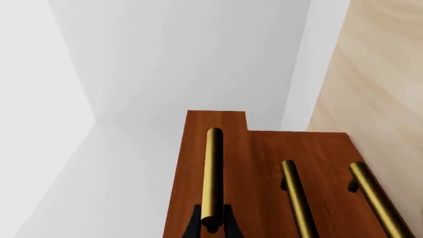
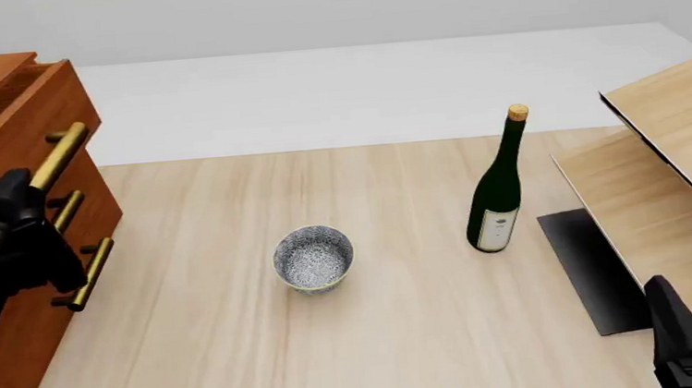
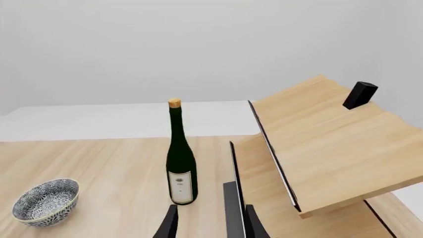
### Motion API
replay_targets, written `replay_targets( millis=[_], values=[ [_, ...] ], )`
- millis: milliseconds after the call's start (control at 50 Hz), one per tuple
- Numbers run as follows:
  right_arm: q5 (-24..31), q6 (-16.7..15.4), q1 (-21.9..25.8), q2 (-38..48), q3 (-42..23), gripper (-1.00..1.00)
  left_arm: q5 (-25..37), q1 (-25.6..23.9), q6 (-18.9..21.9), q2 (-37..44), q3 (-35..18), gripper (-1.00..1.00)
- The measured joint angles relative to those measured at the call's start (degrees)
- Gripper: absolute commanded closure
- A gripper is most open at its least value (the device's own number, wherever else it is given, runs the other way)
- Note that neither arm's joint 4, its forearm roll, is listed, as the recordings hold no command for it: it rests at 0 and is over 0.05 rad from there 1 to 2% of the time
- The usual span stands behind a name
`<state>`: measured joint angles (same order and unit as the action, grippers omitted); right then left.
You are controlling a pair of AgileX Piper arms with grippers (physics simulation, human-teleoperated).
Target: Close the bottom drawer of the cabinet and open the top drawer.
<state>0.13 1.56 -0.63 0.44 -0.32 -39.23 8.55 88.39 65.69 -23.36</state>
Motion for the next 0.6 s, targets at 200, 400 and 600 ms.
replay_targets(
  millis=[200,400,600],
  values=[
    [0.06,0.05,0.00,-0.07,0.00,-1.00,0.20,-0.72,0.16,-0.20,0.07,1.00],
    [0.07,0.09,0.01,-0.11,0.00,-1.00,0.03,-0.97,0.22,-0.19,0.16,1.00],
    [0.06,0.07,0.02,-0.12,0.01,-1.00,-0.34,-1.12,0.28,-0.49,0.39,-1.00]
  ],
)
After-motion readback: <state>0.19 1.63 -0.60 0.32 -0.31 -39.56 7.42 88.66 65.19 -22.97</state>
